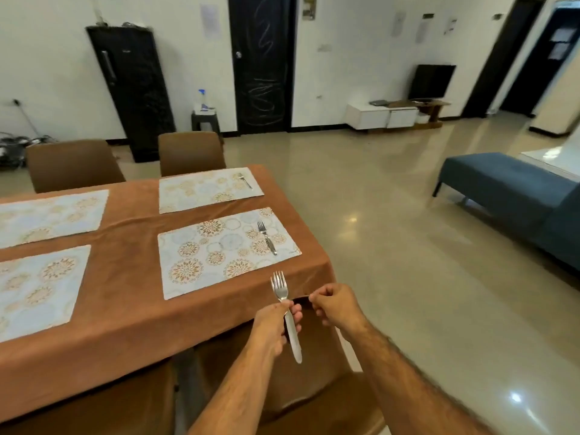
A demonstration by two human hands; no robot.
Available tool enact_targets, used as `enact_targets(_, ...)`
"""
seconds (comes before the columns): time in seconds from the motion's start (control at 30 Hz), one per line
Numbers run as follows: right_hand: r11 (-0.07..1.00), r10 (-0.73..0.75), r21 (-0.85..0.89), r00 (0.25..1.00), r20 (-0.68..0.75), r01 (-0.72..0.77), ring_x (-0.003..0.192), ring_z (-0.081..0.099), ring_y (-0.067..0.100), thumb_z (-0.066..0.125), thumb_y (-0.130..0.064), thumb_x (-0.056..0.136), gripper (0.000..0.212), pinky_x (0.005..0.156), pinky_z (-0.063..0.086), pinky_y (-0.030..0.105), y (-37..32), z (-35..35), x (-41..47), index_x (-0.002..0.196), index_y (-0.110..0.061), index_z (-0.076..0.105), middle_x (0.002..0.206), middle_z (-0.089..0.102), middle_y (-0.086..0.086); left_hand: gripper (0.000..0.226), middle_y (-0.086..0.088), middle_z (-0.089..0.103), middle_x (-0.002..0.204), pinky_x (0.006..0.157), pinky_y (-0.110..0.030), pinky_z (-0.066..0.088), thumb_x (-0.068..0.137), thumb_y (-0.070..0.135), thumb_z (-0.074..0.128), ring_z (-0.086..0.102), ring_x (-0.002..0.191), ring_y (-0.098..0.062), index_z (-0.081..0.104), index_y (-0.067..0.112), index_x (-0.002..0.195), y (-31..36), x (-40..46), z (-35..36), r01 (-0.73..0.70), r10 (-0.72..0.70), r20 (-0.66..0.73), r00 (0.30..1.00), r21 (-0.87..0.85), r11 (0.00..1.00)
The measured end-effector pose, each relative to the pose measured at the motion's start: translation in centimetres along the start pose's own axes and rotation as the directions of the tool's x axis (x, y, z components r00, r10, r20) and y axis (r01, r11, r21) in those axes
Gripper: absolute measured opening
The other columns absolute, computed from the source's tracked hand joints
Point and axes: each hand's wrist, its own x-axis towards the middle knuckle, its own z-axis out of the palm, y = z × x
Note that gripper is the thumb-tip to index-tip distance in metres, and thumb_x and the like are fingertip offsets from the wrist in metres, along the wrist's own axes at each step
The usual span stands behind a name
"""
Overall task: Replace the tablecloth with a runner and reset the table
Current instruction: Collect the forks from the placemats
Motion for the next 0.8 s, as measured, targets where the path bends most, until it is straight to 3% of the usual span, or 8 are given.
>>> enact_targets(0.2, 0.993, -0.051, -0.095, 0.975, 0.215, 0.073, 0.064, 0.061, 0.013, 0.065, -0.02, 0.091, 0.016, 0.052, 0.052, 0.024, 1.0, -2.4, 8.2, 0.076, -0.015, 0.067, 0.073, 0.069, 0.003, 0.017, -0.017, 0.07, 0.099, 0.067, -0.037, 0.057, 0.099, 0.012, 0.053, 0.069, 0.082, -0.024, 0.064, 0.002, 0.107, -1.3, 3.1, 5.1, -0.033, -0.023, -0.208, 0.978, -0.26, 0.965)
enact_targets(0.33, 0.99, -0.052, -0.111, 0.944, 0.326, 0.092, 0.065, 0.062, 0.013, 0.065, -0.017, 0.09, 0.016, 0.054, 0.052, 0.024, -0.9, -2.1, 13.5, 0.074, -0.017, 0.066, 0.072, 0.068, 0.001, 0.019, -0.019, 0.068, 0.099, 0.072, -0.039, 0.058, 0.099, 0.012, 0.054, 0.067, 0.085, -0.026, 0.063, -0.002, 0.109, -0.7, 5.2, 7.2, -0.118, 0.009, -0.292, 0.956, -0.357, 0.927)
enact_targets(0.5, 0.983, -0.071, -0.127, 0.914, 0.401, 0.133, 0.06, 0.059, 0.013, 0.06, -0.006, 0.09, 0.008, 0.052, 0.049, 0.024, -2.6, 0.7, 20.5, 0.09, -0.003, 0.067, 0.071, 0.066, 0.007, 0.014, -0.012, 0.062, 0.077, 0.071, -0.037, 0.059, 0.098, 0.008, 0.055, 0.06, 0.067, -0.019, 0.063, -0.002, 0.103, 0.5, 10.7, 8.0, -0.196, 0.003, -0.352, 0.936, -0.515, 0.834)
enact_targets(0.7, 0.972, 0.009, -0.217, 0.898, 0.44, 0.096, 0.059, 0.057, 0.019, 0.06, -0.003, 0.09, 0.021, 0.056, 0.05, 0.03, -2.2, 2.5, 27.2, 0.071, -0.011, 0.062, 0.066, 0.062, 0.007, 0.014, -0.006, 0.059, 0.068, 0.059, -0.027, 0.05, 0.098, 0.01, 0.054, 0.054, 0.059, -0.014, 0.065, 0.002, 0.098, 1.2, 15.3, 9.5, -0.216, -0.054, -0.436, 0.898, -0.546, 0.809)
enact_targets(0.8, 0.961, 0.007, -0.247, 0.888, 0.46, 0.121, 0.062, 0.06, 0.022, 0.064, -0.005, 0.089, 0.018, 0.061, 0.055, 0.036, -3.4, 4.2, 31.1, 0.072, -0.011, 0.063, 0.072, 0.065, 0.011, 0.015, -0.006, 0.06, 0.069, 0.054, -0.024, 0.047, 0.099, 0.01, 0.054, 0.053, 0.058, -0.013, 0.065, 0.001, 0.103, 2.2, 17.7, 9.8, -0.254, -0.048, -0.47, 0.881, -0.557, 0.791)
